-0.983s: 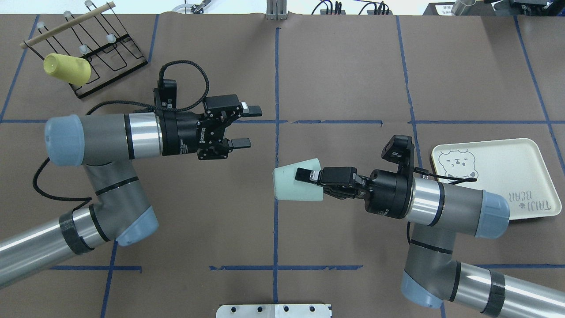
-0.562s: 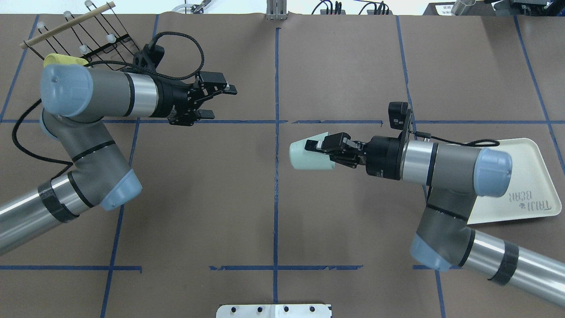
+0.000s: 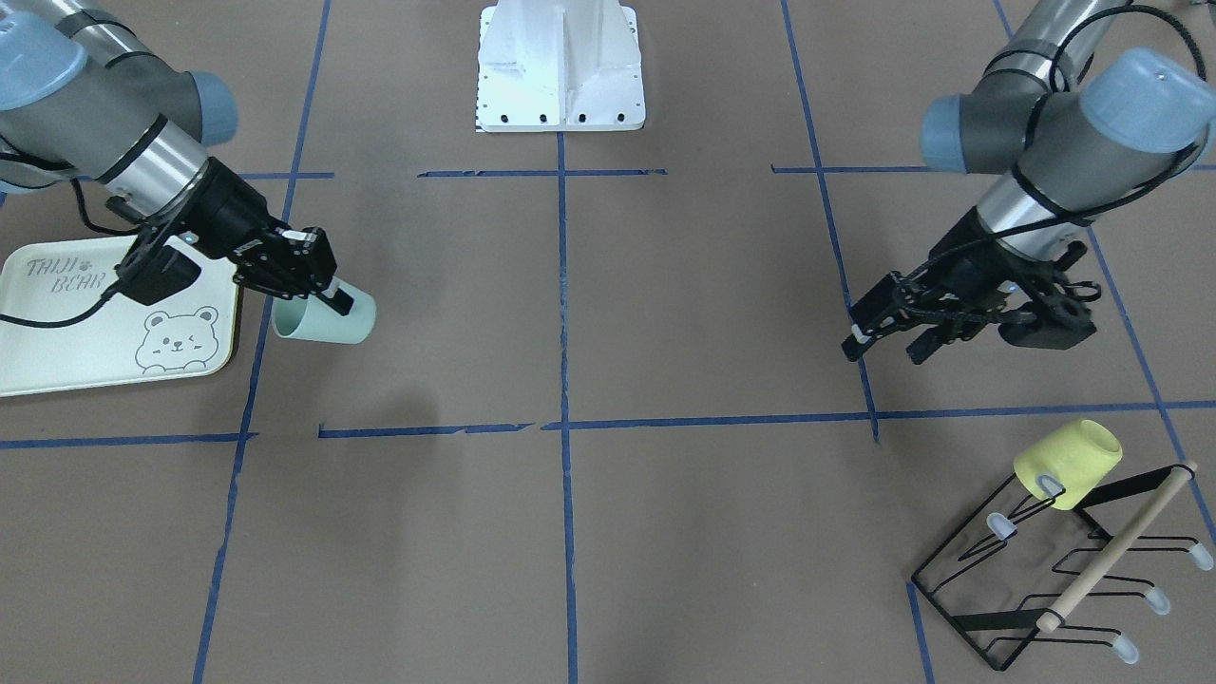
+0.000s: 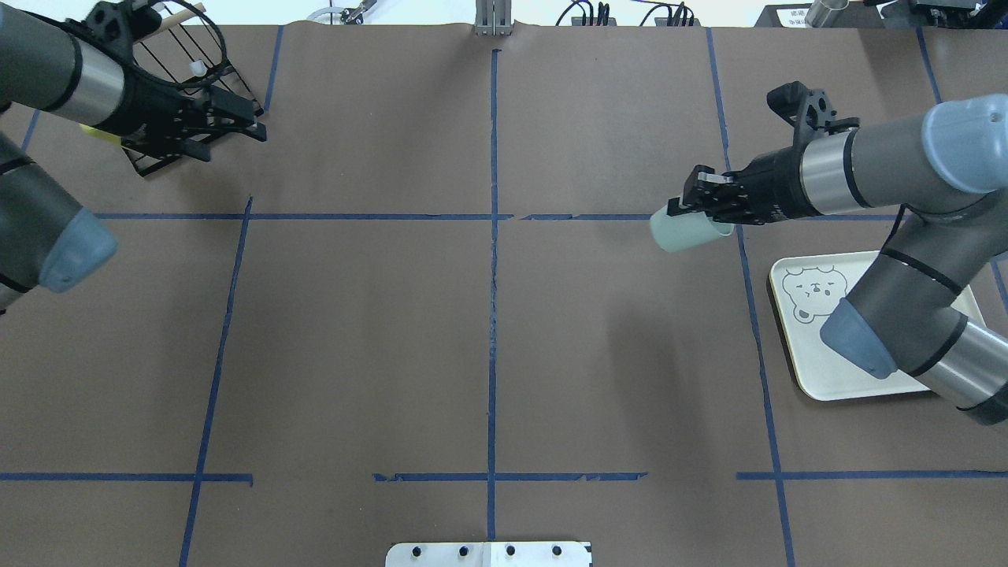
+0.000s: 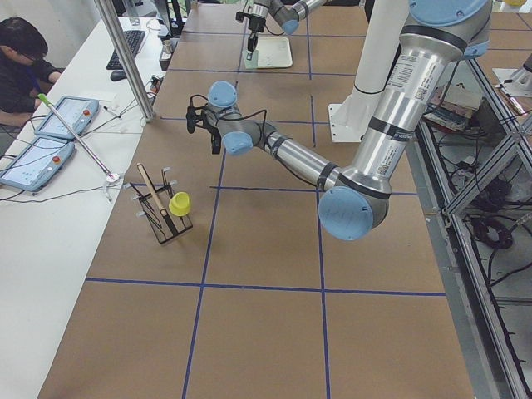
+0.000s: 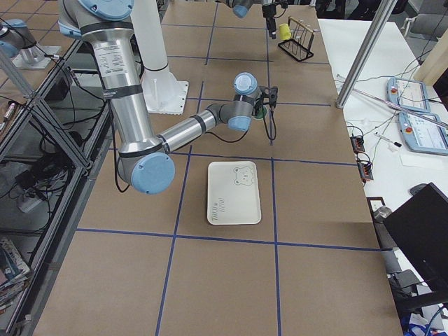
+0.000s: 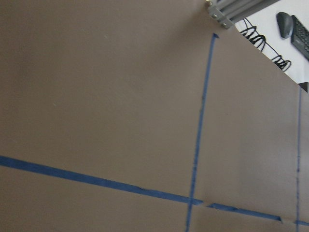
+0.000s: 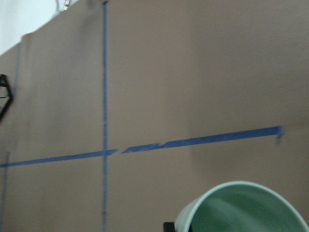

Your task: Left arm grabs green cup and hands to right arm on tray

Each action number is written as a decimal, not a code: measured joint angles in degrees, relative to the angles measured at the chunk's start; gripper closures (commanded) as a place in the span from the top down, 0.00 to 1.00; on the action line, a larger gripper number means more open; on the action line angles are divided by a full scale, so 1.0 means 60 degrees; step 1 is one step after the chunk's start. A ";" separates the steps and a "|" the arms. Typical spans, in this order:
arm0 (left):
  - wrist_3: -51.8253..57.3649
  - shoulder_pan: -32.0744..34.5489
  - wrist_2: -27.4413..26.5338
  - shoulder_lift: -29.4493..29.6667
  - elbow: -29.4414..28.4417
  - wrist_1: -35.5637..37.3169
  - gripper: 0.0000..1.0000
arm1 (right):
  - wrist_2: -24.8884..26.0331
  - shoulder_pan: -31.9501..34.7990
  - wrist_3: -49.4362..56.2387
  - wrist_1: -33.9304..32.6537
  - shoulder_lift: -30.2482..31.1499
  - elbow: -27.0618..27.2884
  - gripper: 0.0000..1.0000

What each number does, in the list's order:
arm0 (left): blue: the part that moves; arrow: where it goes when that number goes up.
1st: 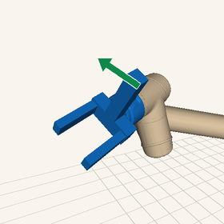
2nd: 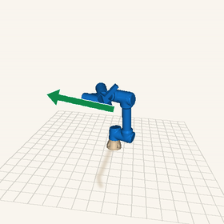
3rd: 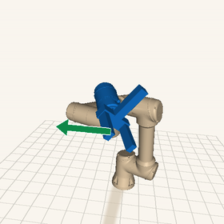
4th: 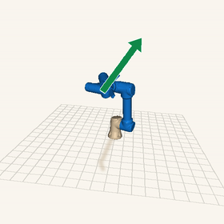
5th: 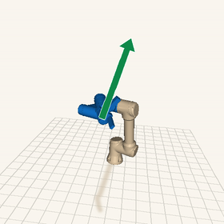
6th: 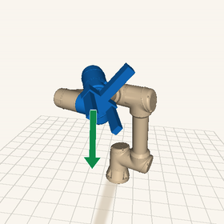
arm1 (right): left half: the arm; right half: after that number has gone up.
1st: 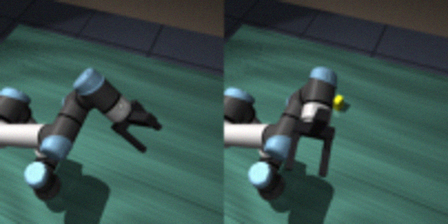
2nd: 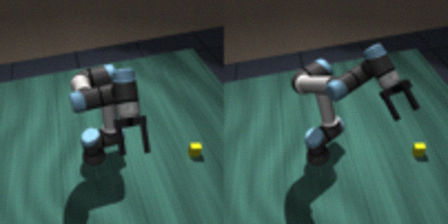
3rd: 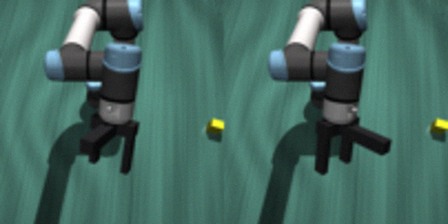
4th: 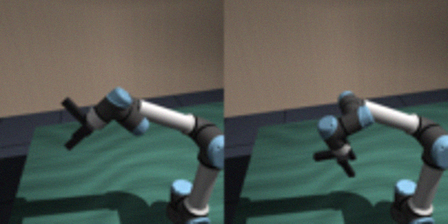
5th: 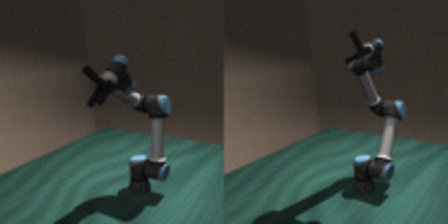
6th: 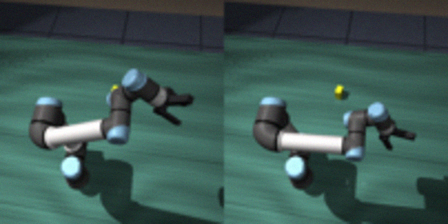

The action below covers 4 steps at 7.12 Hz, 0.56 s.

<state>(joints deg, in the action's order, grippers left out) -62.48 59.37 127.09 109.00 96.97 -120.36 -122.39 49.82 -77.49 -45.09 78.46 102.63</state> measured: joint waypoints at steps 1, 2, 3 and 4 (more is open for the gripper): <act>0.2102 0.0461 0.0057 -0.0584 0.0641 0.1490 1.00 | -0.0055 0.0507 0.1915 -0.1432 0.0894 0.0677 0.00; 0.4144 0.0932 0.0076 -0.1154 0.1270 0.2997 1.00 | -0.0065 0.1063 0.3864 -0.2604 0.1709 0.1216 0.00; 0.6085 0.1370 0.0087 -0.1803 0.1804 0.4295 1.00 | -0.0043 0.1555 0.5594 -0.3439 0.2380 0.1524 0.00; 0.7879 0.1852 0.0100 -0.2592 0.2067 0.5012 1.00 | -0.0013 0.1923 0.6919 -0.3824 0.2934 0.1634 0.00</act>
<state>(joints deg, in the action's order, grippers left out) -15.20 70.48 127.69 93.44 109.37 -90.29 -122.47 61.36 -35.97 -68.03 96.07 112.43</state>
